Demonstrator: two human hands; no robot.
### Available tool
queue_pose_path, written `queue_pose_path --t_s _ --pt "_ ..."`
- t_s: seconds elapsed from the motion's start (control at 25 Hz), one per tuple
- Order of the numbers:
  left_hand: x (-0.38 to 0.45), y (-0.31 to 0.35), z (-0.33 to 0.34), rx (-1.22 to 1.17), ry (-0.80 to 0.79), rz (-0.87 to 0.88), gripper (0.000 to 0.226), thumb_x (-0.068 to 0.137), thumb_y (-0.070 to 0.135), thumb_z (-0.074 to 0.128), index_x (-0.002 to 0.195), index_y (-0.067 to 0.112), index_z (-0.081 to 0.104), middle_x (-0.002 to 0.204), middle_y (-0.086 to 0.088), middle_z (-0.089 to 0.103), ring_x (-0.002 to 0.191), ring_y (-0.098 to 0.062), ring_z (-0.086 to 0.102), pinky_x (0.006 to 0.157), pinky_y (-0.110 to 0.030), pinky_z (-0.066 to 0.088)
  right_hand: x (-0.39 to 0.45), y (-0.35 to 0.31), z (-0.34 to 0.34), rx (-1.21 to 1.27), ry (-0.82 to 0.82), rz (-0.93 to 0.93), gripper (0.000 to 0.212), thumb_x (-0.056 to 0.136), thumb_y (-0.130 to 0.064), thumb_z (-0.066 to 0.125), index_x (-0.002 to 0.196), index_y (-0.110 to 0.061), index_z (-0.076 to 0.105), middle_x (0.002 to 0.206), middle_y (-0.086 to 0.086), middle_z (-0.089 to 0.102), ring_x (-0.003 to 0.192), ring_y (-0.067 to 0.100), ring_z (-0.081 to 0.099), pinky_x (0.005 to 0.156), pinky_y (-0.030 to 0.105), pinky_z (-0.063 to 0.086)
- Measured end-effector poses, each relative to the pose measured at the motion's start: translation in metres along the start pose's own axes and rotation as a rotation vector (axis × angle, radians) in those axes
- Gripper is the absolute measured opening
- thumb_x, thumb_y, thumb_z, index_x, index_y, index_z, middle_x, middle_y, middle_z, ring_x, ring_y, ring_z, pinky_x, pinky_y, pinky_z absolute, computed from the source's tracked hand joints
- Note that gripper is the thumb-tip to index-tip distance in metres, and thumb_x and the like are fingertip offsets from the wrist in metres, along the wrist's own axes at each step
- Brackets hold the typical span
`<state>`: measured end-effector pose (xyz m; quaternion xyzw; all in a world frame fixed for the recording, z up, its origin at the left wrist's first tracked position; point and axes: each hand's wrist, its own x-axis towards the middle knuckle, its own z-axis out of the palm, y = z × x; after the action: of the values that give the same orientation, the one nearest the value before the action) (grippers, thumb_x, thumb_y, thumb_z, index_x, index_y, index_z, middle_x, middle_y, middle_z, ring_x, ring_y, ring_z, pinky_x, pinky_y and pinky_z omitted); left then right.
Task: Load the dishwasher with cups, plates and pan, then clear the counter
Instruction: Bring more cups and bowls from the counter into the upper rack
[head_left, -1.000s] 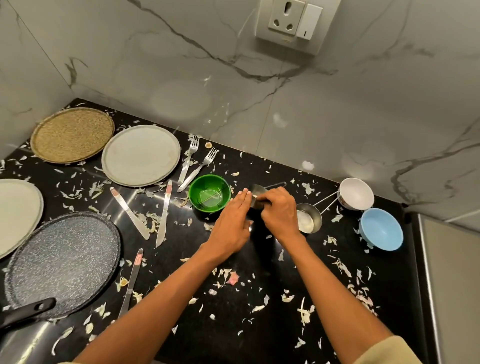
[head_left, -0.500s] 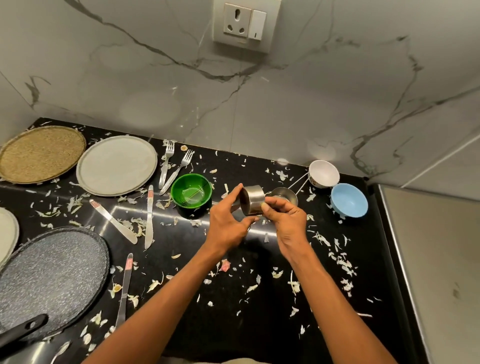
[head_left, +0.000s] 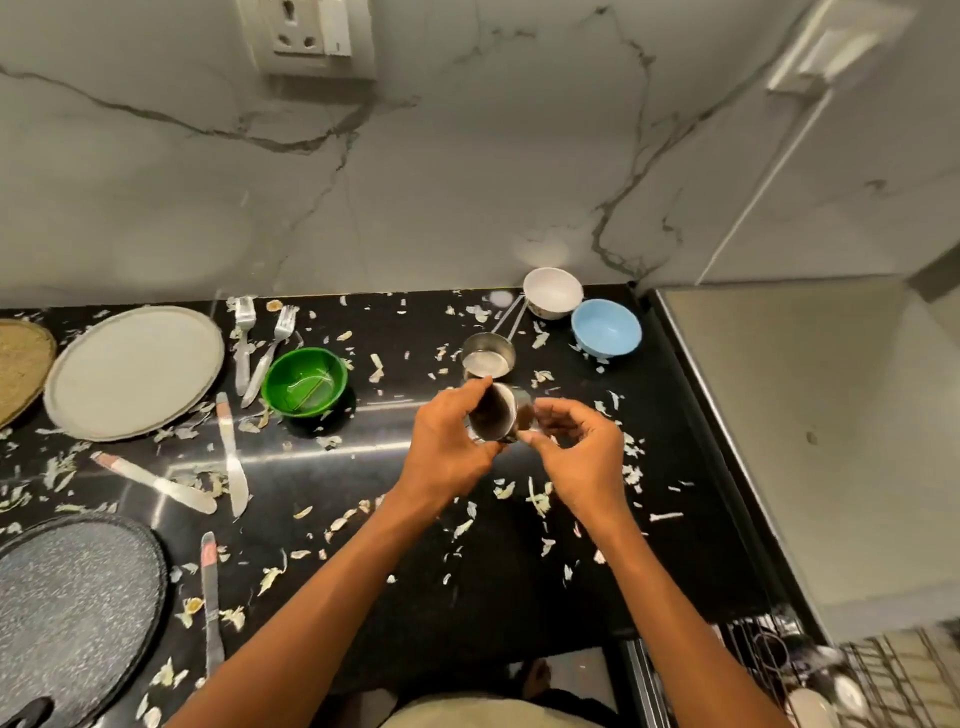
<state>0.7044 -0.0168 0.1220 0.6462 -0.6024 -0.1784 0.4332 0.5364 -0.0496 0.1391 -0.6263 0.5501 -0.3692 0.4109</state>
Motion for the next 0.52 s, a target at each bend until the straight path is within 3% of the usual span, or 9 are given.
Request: queue_pose_path --t_s 0.12,0.24,0.44,0.52 --pt "0.000 0.026 0.026 0.017 -0.125 0.082 0.072 0.062 0.017 0.092 0.128 0.009 0.064 0.116 -0.006 0.071 0.106 -0.019 0.065 0.092 -0.020 0.045 -0.015 0.018 -0.034 -0.191 0.078 -0.168 0.058 0.069 -0.002 0.087 0.119 -0.026 0.071 0.117 -0.020 0.066 0.114 -0.004 0.058 0.100 0.024 0.050" --pt "-0.004 0.059 0.060 0.028 -0.259 0.189 0.071 0.064 0.019 0.090 0.129 0.009 0.064 0.121 -0.005 0.069 0.110 -0.022 0.063 0.096 -0.032 0.050 -0.034 0.035 -0.074 -0.290 0.090 -0.222 0.071 0.067 0.002 0.085 0.131 -0.021 0.064 0.128 -0.015 0.061 0.123 0.001 0.052 0.107 0.021 0.043" --pt "-0.024 0.128 0.132 0.027 -0.456 0.377 0.066 0.058 0.008 0.083 0.122 0.009 0.066 0.110 0.003 0.071 0.096 -0.020 0.063 0.087 -0.034 0.050 -0.074 0.074 -0.159 -0.362 0.133 -0.256 0.079 0.065 0.004 0.081 0.138 -0.013 0.058 0.134 -0.005 0.060 0.128 0.010 0.052 0.109 0.020 0.041" --pt "-0.043 0.160 0.164 0.011 -0.515 0.386 0.068 0.058 0.003 0.081 0.125 0.007 0.066 0.115 -0.001 0.070 0.103 -0.024 0.063 0.092 -0.029 0.049 -0.094 0.093 -0.202 -0.379 0.171 -0.222 0.077 0.064 0.000 0.081 0.137 -0.014 0.059 0.131 -0.003 0.062 0.122 0.012 0.055 0.106 0.018 0.042"
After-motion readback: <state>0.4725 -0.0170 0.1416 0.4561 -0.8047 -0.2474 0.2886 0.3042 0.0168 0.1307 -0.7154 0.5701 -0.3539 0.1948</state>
